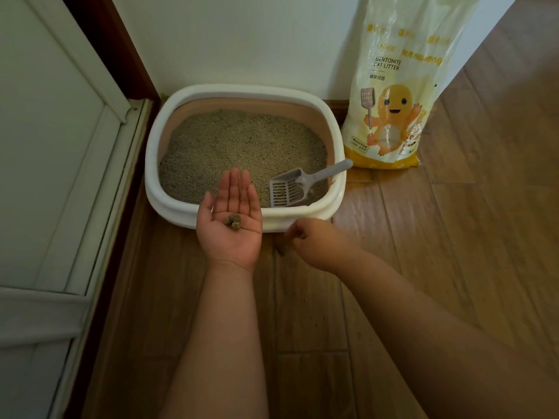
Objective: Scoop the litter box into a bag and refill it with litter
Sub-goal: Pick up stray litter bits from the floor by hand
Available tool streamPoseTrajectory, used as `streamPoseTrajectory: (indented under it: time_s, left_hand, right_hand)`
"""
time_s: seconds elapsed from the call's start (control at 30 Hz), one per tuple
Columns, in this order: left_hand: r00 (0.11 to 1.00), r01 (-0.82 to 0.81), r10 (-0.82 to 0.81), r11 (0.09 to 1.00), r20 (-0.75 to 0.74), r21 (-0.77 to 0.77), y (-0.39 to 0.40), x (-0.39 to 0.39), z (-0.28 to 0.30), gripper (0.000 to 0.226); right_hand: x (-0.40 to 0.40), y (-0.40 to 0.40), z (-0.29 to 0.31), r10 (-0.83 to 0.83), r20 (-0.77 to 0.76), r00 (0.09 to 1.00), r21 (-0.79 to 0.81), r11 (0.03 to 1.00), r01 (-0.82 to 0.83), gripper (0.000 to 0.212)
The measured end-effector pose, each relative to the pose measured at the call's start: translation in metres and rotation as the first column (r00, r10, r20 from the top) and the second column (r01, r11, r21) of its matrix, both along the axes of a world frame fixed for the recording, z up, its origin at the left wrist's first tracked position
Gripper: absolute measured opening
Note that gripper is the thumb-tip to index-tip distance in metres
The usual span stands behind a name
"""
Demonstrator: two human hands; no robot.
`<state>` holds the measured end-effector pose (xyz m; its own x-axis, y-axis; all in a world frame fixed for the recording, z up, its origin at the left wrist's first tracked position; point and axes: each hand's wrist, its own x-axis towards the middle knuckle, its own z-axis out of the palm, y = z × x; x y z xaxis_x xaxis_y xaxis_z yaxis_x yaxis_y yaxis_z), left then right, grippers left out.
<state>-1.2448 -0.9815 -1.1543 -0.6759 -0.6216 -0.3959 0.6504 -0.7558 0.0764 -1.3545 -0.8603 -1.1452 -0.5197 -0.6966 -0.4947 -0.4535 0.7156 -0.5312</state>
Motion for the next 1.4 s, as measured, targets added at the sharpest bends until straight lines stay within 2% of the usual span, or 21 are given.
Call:
streamPoseTrajectory:
  time_s: [0.1,0.17,0.27,0.33,0.4,0.5,0.63,0.87,0.93,1.03,1.1,1.2,1.3,1.4]
  left_hand:
    - [1.0,-0.017,0.016,1.0,0.011,0.007,-0.003,0.006,0.0,0.043]
    - [1.0,-0.024,0.024,1.0,0.011,0.008,-0.006,0.01,0.001,0.043]
    - [0.999,-0.023,0.023,1.0,0.024,0.0,-0.011,0.015,0.001,0.043]
    - [0.999,-0.019,0.02,1.0,0.037,-0.008,-0.014,0.019,0.001,0.043]
    - [0.999,-0.021,0.022,1.0,0.041,-0.013,-0.018,0.025,0.0,0.043]
    - [0.999,-0.026,0.027,0.999,0.042,-0.019,-0.023,0.032,-0.001,0.043]
    - [0.998,-0.023,0.024,1.0,0.054,-0.021,-0.027,0.036,-0.002,0.043]
    - [0.998,-0.006,0.008,1.0,0.069,-0.031,-0.026,0.034,-0.001,0.042]
    - [0.998,-0.005,0.007,1.0,0.07,-0.024,-0.024,0.033,-0.001,0.042]
    - [0.995,0.012,-0.009,0.999,0.095,-0.036,-0.023,0.033,-0.001,0.042]
    - [0.994,0.016,-0.011,0.999,0.113,-0.044,-0.026,0.035,-0.001,0.043]
    - [0.994,0.008,-0.005,1.0,0.112,-0.028,-0.028,0.032,-0.002,0.042]
    - [0.988,0.07,-0.065,0.997,0.138,-0.033,-0.015,0.017,-0.001,0.043]
    - [0.982,0.12,-0.113,0.992,0.153,-0.033,0.0,0.002,-0.004,0.045]
  right_hand:
    - [0.006,0.002,-0.028,0.144,0.012,0.989,0.16,0.976,-0.144,0.033]
    - [0.01,0.001,-0.048,0.197,0.0,0.98,0.206,0.959,-0.193,0.039]
    - [0.02,-0.002,-0.07,0.259,-0.015,0.966,0.248,0.937,-0.247,0.071]
    - [0.026,-0.006,-0.079,0.265,-0.015,0.964,0.245,0.936,-0.253,0.08]
    - [0.03,-0.011,-0.083,0.27,-0.063,0.961,0.232,0.94,-0.249,0.074]
    - [0.033,-0.018,-0.091,0.303,-0.129,0.944,0.215,0.938,-0.271,0.052]
    - [0.034,-0.022,-0.108,0.199,-0.14,0.97,0.176,0.969,-0.174,0.03]
    - [0.042,-0.009,-0.116,0.151,-0.146,0.978,0.176,0.977,-0.124,0.016]
    - [0.041,-0.009,-0.111,0.165,-0.099,0.981,0.211,0.967,-0.141,0.013]
    - [0.027,-0.012,-0.087,0.242,0.059,0.968,0.29,0.924,-0.249,0.011]
    - [0.012,-0.015,-0.059,0.282,0.078,0.956,0.198,0.936,-0.292,0.005]
    - [-0.009,-0.021,-0.006,0.12,0.143,0.982,-0.121,0.987,-0.103,0.007]
    - [-0.017,-0.032,0.038,0.027,0.158,0.987,-0.418,0.907,0.043,0.015]
    - [-0.009,-0.038,0.055,0.079,0.033,0.996,-0.543,0.838,-0.048,0.023]
